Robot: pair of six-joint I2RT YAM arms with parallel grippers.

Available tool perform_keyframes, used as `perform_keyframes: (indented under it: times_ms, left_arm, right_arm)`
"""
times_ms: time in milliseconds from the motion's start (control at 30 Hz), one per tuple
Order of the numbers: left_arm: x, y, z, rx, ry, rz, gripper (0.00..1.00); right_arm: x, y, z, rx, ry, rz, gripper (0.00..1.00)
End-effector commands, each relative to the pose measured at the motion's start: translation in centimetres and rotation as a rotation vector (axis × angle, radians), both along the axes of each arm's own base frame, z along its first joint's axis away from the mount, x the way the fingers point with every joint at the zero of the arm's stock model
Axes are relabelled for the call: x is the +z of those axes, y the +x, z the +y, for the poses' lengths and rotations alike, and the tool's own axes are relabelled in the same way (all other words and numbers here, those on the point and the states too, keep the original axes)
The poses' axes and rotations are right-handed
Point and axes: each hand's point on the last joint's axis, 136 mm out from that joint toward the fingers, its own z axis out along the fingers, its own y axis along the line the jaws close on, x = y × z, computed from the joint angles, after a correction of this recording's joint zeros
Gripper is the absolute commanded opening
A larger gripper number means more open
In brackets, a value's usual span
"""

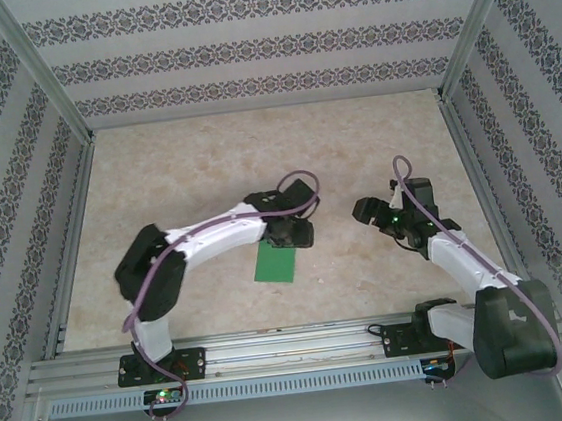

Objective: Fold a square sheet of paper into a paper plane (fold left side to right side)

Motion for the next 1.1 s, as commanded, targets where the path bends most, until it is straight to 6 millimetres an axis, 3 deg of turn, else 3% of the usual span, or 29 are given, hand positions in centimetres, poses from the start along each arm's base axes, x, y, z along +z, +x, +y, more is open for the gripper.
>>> perform_keyframes:
  times_ms: [0,167,300,533,733,1067]
  left_arm:
    - [3.8,2.5,1.3,0.036,-0.168,-0.129,0.50]
    - [4.8,3.5,6.4,0.151,-0.291,-0.214,0.49]
    - [4.3,3.3,10.1,0.253,-0.372,-0.254,0.49]
    - [2.7,2.2,12.7,0.308,-0.427,-0.229,0.48]
    - [1.8,1.9,13.0,0.322,-0.443,-0.209,0.48]
    - [1.0,1.7,12.6,0.293,-0.420,-0.167,0.48]
  right_arm:
    - [1.7,0.0,3.6,0.127,0.150,0.013,0.71]
    - [0.9,-0.9,8.6,0.245,0.200,0.094,0.54]
    - [-0.3,-2.0,13.5,0.342,0.247,0.149,0.36]
    - [-2.7,-3.1,18.6,0.442,0.241,0.231,0.01]
    - [-3.8,-3.3,20.2,0.475,0.219,0.257,0.00]
    - [-6.0,-3.7,20.0,0.476,0.177,0.317,0.00]
